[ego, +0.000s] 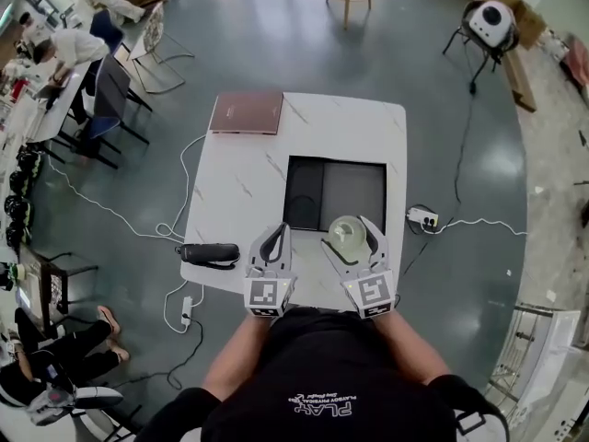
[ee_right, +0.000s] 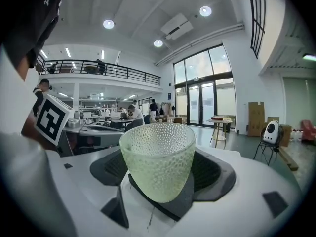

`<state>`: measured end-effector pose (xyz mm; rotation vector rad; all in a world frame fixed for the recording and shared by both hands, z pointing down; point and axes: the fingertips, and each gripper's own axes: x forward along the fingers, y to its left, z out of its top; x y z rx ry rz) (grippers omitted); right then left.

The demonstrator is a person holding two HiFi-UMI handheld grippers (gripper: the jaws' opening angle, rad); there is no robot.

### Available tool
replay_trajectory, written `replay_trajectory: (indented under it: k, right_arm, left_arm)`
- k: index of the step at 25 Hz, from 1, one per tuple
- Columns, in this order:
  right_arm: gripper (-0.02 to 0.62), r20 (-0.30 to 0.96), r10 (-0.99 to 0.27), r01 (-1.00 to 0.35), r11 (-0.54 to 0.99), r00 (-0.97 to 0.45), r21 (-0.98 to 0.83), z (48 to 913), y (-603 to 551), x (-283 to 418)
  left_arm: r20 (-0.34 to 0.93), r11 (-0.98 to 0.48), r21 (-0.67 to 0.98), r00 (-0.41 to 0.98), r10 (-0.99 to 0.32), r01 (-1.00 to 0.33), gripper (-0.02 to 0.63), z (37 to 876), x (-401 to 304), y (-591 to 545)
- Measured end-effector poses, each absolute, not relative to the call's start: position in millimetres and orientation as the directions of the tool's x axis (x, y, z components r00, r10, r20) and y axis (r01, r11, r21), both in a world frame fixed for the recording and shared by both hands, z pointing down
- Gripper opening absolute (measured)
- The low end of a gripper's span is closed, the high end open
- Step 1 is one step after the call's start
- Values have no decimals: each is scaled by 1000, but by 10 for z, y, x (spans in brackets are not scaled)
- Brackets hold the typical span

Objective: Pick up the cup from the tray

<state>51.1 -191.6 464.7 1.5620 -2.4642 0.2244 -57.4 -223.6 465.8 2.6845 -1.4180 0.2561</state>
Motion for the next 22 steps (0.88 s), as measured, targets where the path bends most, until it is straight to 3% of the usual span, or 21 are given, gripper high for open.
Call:
replay_trajectory:
  k: [22]
  right_arm:
    - [373, 167, -887, -900, 436, -430, -2, 4429, -1722, 675]
  left_arm:
    - [159, -536, -6, 528, -834, -844, 8, 4512, -453, -1924]
